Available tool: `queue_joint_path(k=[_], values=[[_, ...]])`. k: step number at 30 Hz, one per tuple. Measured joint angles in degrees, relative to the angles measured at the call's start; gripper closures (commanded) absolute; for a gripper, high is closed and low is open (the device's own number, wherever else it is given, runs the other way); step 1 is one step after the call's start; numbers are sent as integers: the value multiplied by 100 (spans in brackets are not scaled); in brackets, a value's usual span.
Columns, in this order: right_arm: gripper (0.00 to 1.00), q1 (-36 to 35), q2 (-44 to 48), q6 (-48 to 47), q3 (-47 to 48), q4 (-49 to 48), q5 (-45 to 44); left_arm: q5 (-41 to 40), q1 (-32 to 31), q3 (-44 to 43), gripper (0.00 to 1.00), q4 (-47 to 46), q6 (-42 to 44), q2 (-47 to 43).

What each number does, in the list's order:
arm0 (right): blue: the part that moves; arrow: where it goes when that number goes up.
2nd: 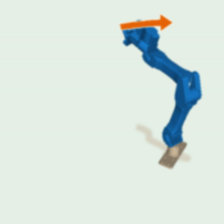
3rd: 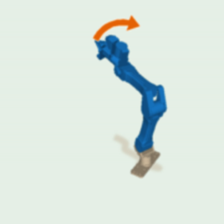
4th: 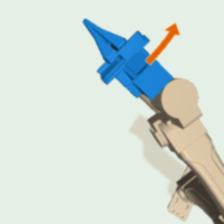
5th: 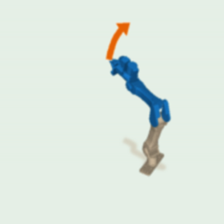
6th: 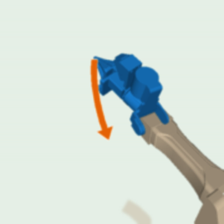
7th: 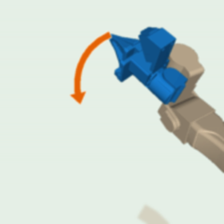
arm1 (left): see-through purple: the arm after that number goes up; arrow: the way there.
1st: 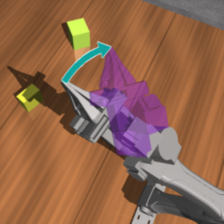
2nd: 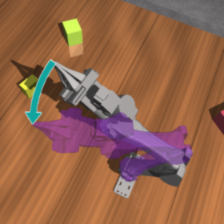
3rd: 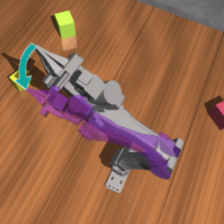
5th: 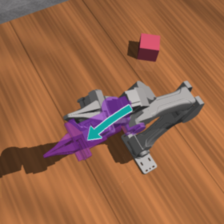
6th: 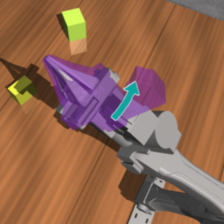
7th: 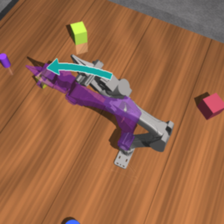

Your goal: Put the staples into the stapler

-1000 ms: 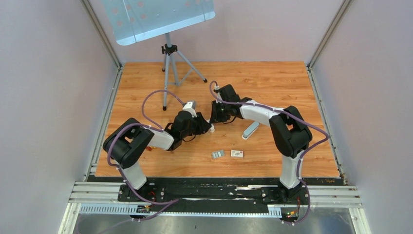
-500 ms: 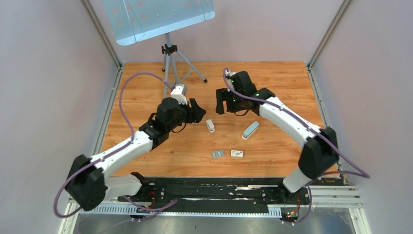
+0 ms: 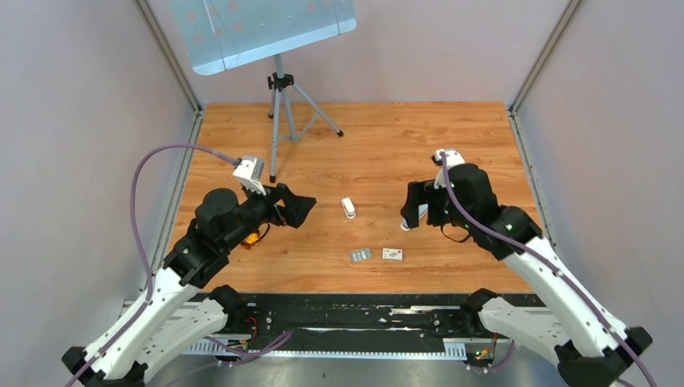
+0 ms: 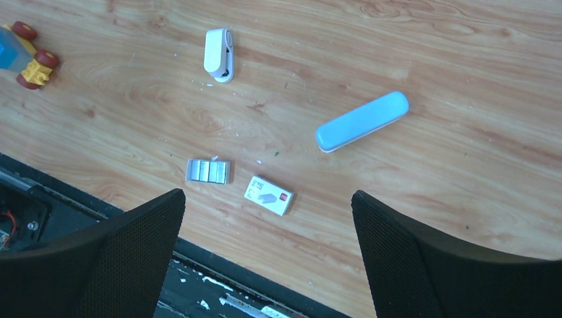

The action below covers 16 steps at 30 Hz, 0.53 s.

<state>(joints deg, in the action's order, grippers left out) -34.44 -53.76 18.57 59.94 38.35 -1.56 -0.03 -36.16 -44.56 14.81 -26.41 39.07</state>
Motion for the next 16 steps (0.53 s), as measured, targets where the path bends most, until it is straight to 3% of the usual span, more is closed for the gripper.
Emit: queue_joint_path(k=[7,16], values=[[0,0,1486,234,-702,232,-22,-9,0,435,0,597,-155,-1082],[0,0,1939,356,-708,446,-46,-131,0,503,0,1023,-210,-1303]])
